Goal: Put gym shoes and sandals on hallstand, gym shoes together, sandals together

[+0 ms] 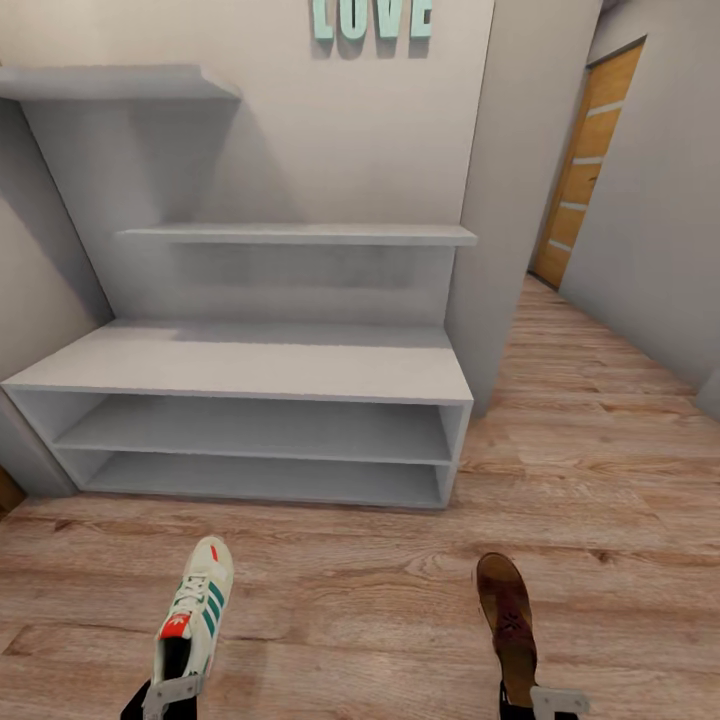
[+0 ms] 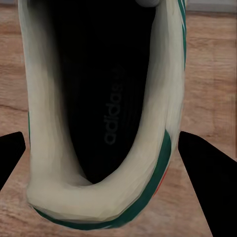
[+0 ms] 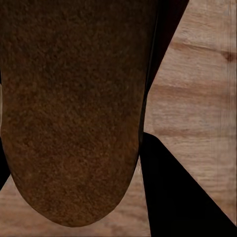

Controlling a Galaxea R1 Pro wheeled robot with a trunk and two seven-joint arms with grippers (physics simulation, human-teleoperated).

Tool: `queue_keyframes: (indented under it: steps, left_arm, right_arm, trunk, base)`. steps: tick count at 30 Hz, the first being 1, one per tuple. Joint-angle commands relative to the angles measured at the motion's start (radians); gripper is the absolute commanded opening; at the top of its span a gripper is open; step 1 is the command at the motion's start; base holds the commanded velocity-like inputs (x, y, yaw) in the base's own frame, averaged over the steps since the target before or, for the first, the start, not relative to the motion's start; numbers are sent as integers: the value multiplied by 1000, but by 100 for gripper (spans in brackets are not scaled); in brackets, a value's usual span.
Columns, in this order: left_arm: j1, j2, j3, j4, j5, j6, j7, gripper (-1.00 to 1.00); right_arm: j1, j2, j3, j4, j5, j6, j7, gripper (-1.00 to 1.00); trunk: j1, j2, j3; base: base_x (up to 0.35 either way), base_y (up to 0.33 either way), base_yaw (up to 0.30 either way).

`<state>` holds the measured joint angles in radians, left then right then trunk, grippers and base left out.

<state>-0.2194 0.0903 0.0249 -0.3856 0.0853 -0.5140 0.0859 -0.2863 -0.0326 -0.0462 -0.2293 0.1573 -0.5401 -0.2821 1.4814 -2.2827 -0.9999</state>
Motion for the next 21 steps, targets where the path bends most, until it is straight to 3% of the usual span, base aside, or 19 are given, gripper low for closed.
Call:
queue_keyframes:
  steps: [1,3,6,10,13,21]
  left_arm:
    - [-12,-1,-2,-4,-2,27,-1,-100]
    - [-41,-5,-1,-8,-24,87,-2,-100]
    - [-100,-12,-1,-10,-67,203,-3,-100]
    - [-175,-30,0,-11,-93,323,-4,-100]
    - [-227,-47,0,-12,-99,393,-4,-100]
    - [-369,-94,-1,-12,-104,584,-26,-100]
  right_arm:
    - [-1,-13,-6,1,7,-2,-3,-100]
    - [-1,-28,-29,2,5,-1,-2,-100]
    - [-1,-41,-110,1,6,0,0,-100]
    - [-1,-66,-199,4,8,2,5,-100]
    - [-1,-74,-221,4,8,3,7,-100]
    - [-1,-72,-233,6,12,2,9,-100]
  trunk:
    - [0,0,-1]
    - [0,0,-1]
    - [0,0,-1]
    - [0,0,-1]
    - [0,0,-1]
    - [0,0,-1]
  base:
    - [0,0,0]
    - [0,0,0]
    - [0,0,0]
    - [0,0,0]
    - [0,0,0]
    - [0,0,0]
